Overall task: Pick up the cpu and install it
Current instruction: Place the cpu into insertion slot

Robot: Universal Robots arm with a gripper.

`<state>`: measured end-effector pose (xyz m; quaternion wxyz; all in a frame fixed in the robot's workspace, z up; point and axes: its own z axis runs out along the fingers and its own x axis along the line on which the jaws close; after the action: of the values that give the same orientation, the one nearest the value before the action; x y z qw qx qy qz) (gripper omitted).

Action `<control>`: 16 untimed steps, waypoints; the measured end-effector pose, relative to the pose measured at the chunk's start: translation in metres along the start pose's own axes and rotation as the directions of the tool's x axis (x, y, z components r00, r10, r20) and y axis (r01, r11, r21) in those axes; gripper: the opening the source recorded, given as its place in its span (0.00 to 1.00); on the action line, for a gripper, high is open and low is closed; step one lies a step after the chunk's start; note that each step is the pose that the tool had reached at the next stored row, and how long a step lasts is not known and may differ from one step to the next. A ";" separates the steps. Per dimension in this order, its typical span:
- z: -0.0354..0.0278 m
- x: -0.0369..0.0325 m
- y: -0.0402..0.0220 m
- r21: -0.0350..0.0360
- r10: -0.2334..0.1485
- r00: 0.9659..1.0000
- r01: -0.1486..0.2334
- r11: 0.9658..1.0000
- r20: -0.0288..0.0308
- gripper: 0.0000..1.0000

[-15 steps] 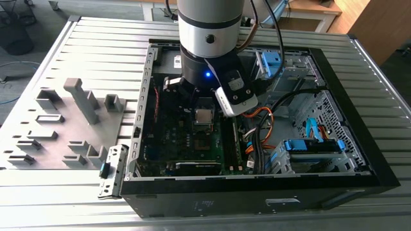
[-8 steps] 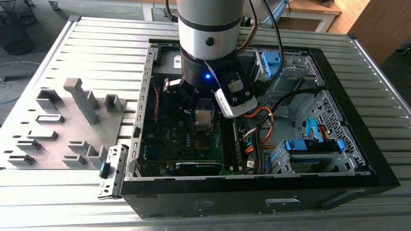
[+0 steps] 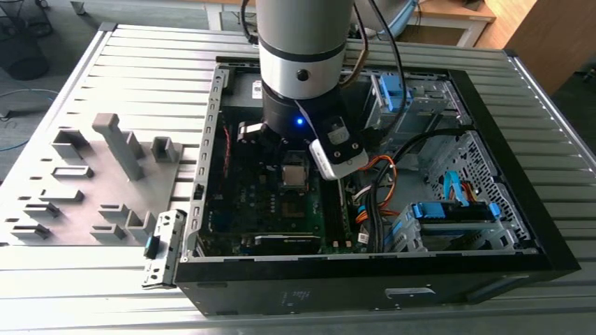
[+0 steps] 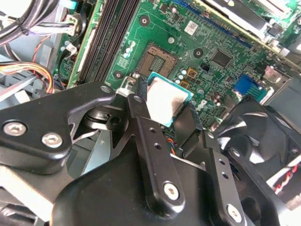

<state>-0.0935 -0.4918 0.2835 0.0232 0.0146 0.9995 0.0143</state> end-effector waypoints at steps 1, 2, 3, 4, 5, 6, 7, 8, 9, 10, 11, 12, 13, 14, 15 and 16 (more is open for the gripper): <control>0.0018 0.0001 -0.0001 0.000 0.000 1.000 0.000 1.000 -0.001 0.47; 0.0036 0.0002 -0.0001 0.000 0.000 1.000 0.000 1.000 -0.002 0.47; 0.0053 0.0002 -0.0002 0.000 0.000 1.000 0.000 1.000 -0.003 0.47; 0.0066 0.0003 -0.0002 0.000 0.000 1.000 0.000 1.000 -0.004 0.47; 0.0076 0.0004 -0.0002 0.000 0.000 1.000 0.000 1.000 -0.005 0.47; 0.0085 0.0004 -0.0002 0.000 0.000 1.000 0.000 1.000 -0.005 0.47; 0.0092 0.0004 -0.0003 0.000 0.000 1.000 0.000 1.000 -0.006 0.47; 0.0104 0.0005 -0.0003 0.000 0.000 1.000 0.000 1.000 -0.006 0.47; 0.0122 0.0005 -0.0003 0.000 0.000 1.000 0.000 1.000 -0.007 0.47; 0.0140 0.0006 -0.0004 0.000 0.000 1.000 0.000 1.000 -0.008 0.47; 0.0157 0.0007 -0.0005 0.000 0.000 1.000 0.000 1.000 -0.010 0.47; 0.0175 0.0008 -0.0005 0.000 0.000 1.000 0.000 1.000 -0.011 0.47; 0.0191 0.0009 -0.0006 0.000 0.000 1.000 0.000 1.000 -0.012 0.47; 0.0206 0.0010 -0.0006 0.000 0.000 1.000 0.000 1.000 -0.014 0.47; 0.0221 0.0010 -0.0006 0.000 0.000 1.000 0.000 1.000 -0.014 0.47; 0.0233 0.0011 -0.0007 0.000 0.000 1.000 0.000 1.000 -0.015 0.47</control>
<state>-0.0935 -0.4918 0.2601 0.0156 0.0147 0.9997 0.0142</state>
